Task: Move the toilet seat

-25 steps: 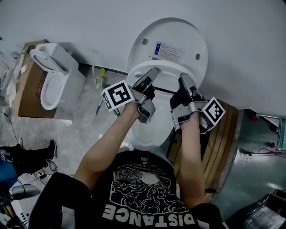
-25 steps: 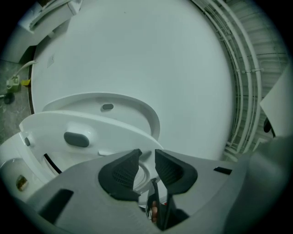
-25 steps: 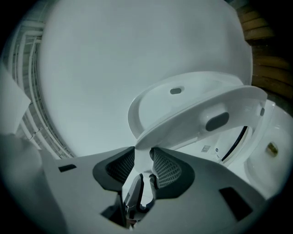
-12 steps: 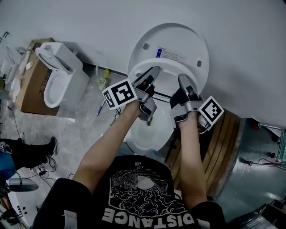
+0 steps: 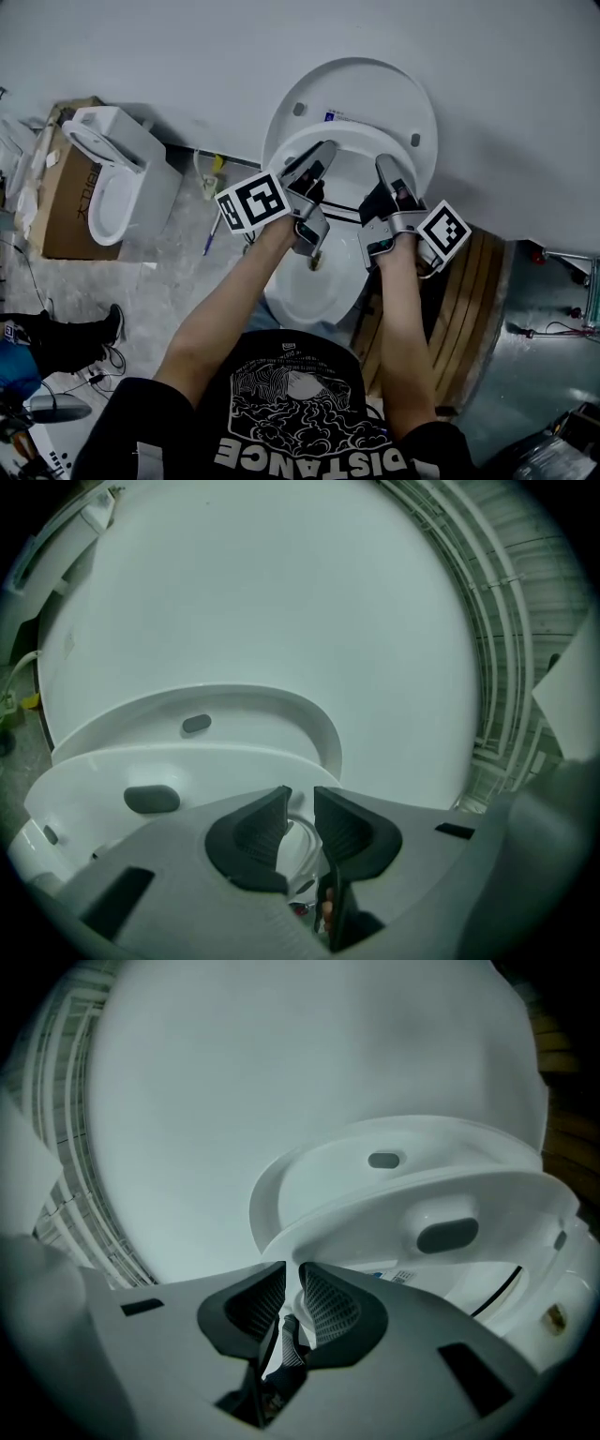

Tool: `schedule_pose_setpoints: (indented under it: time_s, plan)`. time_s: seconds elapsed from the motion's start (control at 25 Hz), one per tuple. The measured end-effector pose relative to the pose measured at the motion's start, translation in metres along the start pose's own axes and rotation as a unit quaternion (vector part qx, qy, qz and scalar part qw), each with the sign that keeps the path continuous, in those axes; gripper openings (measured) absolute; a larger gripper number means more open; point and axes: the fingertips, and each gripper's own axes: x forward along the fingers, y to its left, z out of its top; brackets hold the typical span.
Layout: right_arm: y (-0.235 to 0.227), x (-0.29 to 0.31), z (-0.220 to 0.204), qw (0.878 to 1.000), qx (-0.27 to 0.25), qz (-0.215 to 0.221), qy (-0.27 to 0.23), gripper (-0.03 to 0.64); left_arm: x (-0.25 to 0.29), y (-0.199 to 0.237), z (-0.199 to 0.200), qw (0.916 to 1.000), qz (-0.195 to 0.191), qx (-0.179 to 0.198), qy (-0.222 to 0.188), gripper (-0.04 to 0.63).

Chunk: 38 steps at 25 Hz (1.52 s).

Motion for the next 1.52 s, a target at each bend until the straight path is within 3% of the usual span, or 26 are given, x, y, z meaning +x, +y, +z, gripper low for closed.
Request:
schedule_pose_setpoints:
  time_s: [0.44,1.52]
  plan:
    - [-0.014,-0.003,0.009,0.999,-0.012,-0.008,-0.037,0.064,0.011,0.006,-0.01,0.9993,-0.016,0.014,0.032,0.092]
    - [-0.028,-0.006,0.022,0.996,-0.037,-0.008,-0.079,0.064,0.023,0.014,-0.016,0.9967,-0.038,0.048,0.053,0.086]
